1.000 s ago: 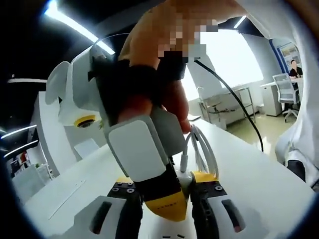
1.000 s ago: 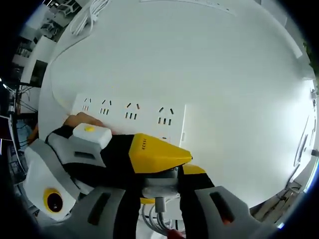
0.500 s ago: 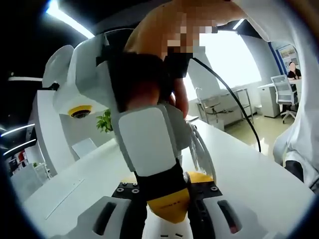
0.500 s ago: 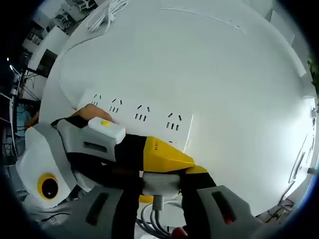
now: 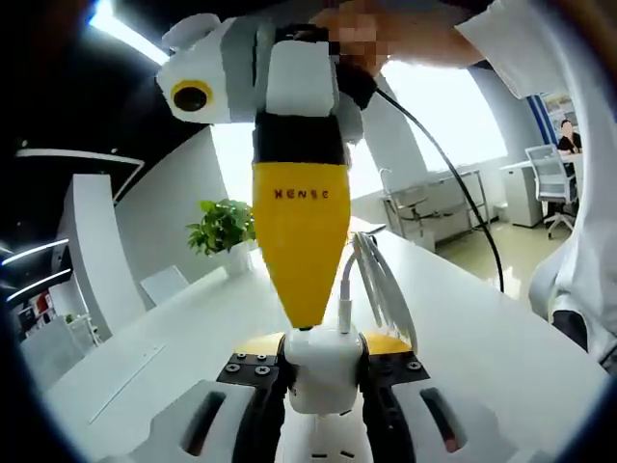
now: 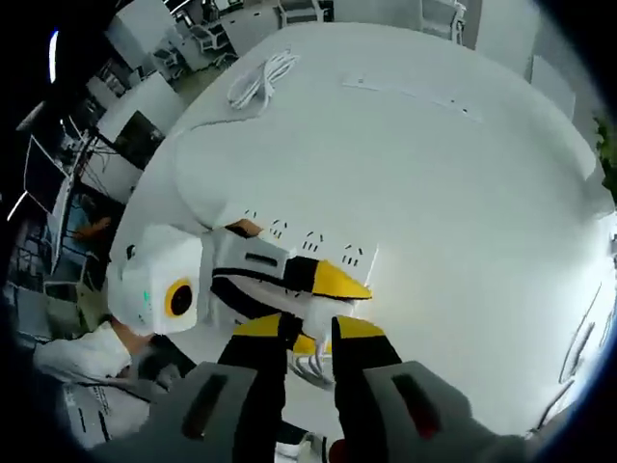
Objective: Straighten the power strip on the desk, plug the charger into it
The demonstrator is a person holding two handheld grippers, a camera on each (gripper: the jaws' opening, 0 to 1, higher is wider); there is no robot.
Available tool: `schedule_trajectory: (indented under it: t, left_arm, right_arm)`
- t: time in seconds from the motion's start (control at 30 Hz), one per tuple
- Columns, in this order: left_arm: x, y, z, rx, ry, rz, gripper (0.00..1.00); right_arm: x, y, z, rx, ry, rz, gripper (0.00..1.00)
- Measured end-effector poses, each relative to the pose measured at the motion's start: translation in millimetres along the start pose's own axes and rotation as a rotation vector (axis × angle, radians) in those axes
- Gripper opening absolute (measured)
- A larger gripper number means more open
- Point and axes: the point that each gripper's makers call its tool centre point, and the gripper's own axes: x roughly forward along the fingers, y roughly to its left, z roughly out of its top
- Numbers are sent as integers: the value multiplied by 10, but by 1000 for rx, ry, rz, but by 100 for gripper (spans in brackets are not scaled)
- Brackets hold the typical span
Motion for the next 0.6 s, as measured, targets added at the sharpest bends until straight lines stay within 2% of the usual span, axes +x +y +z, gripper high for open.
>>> schedule_trajectory:
  t: [0.07, 0.17, 0.23, 0.3, 0.37, 0.47, 0.6]
  left_arm:
    - [0, -3, 1, -1, 0, 0, 31]
    - [0, -8, -1, -3, 1, 0, 31]
    - [-2, -13, -3, -3, 2, -1, 31]
    - [-2, -18, -8, -6, 4, -2, 31]
    - [-5, -12, -19, -10, 11, 1, 31]
    - [-6, -21, -27, -9, 14, -2, 32]
    - [-13, -11, -46, -17, 21, 1, 31]
  right_arm:
    - [43, -47, 7, -60, 10, -40, 3]
    - [122, -201, 46, -151, 28, -138, 1]
    - [165, -226, 53, -163, 33, -156, 1]
    - [195, -218, 59, -196, 41, -141, 1]
    - [153, -216, 86, -195, 43, -155, 1]
    - [146, -220, 40, -219, 82, -143, 1]
    - [136, -232, 80, -221, 81, -133, 1]
